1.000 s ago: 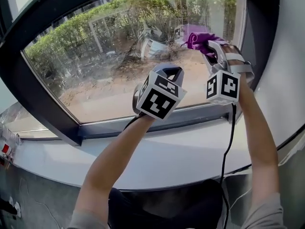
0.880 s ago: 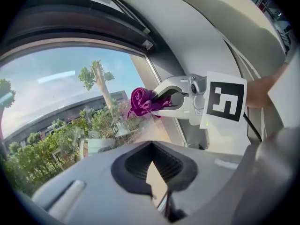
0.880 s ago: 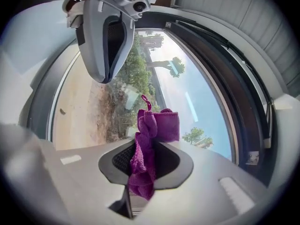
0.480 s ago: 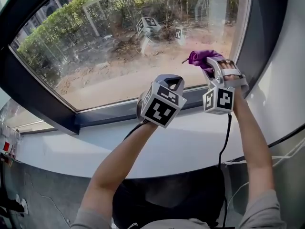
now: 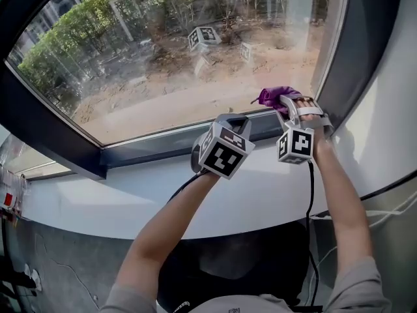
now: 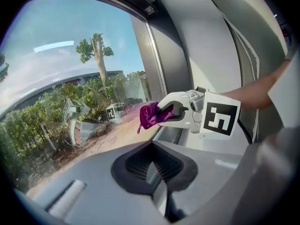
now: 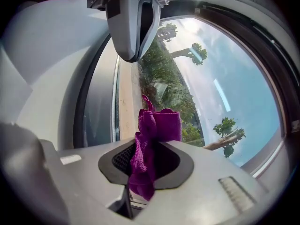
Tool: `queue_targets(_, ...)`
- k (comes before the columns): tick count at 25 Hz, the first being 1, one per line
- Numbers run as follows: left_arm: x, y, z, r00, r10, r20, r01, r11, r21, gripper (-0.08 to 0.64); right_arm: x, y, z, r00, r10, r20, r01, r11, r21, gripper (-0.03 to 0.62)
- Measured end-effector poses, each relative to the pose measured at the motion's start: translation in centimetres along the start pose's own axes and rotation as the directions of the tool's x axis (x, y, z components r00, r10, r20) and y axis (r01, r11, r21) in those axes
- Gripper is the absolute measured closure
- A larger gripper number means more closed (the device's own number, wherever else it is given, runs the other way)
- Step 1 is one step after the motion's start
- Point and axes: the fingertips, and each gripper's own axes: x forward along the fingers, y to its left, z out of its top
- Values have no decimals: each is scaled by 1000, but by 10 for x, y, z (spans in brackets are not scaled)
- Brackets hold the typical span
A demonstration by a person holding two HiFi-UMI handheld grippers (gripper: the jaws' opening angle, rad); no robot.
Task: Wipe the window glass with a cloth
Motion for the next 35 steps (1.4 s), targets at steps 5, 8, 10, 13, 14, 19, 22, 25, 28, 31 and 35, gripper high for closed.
queue_targets(5, 1, -5, -5, 1000, -13, -2, 13, 1000, -3, 560, 9, 38, -8, 993, 116, -38, -116, 993, -16, 494)
queue_targets(8, 1, -6, -3, 1000, -16, 0, 16, 1000, -2, 560, 13, 54, -11, 982, 178, -66, -180, 984, -18, 494)
queue_targets(10, 1, -6, -4, 1000, -17, -1, 17, 1000, 0, 560, 14, 60, -10, 977, 204, -70, -204, 979, -3, 494)
queue_targets(13, -2, -6, -4, 1000, -22, -2, 22, 1000, -2, 560, 18, 70, -15, 968, 232, -94, -235, 972, -18, 494)
queue_targets(14, -3, -7, -2, 1000, -24, 1, 24, 1000, -3, 560, 18, 72, -16, 966, 238, -101, -242, 970, -27, 494)
queue_targets(19, -9, -5, 9, 1000, -13, 20, 12, 1000, 24, 560, 7, 63, -10, 974, 211, -78, -213, 977, -7, 494)
queue_targets(22, -17, 5, 12, 999, 16, 28, -17, 999, 42, 560, -7, 43, 4, 991, 128, -38, -127, 992, 15, 494)
queue_targets(25, -27, 15, 21, 998, 42, 46, -44, 998, 52, 560, -25, 11, 17, 1000, 27, -2, -27, 998, 56, 492)
queue_targets(28, -39, 27, 52, 993, 65, 102, -72, 995, 66, 560, -43, -32, 24, 996, -92, 16, 89, 990, 106, 492)
queue_targets(31, -54, 34, 91, 983, 81, 165, -98, 990, 102, 560, -60, -74, 31, 981, -194, 22, 189, 973, 132, 492)
queue_targets(35, -75, 36, 139, 969, 83, 234, -121, 981, 154, 560, -81, -138, 37, 951, -308, 21, 302, 942, 143, 492)
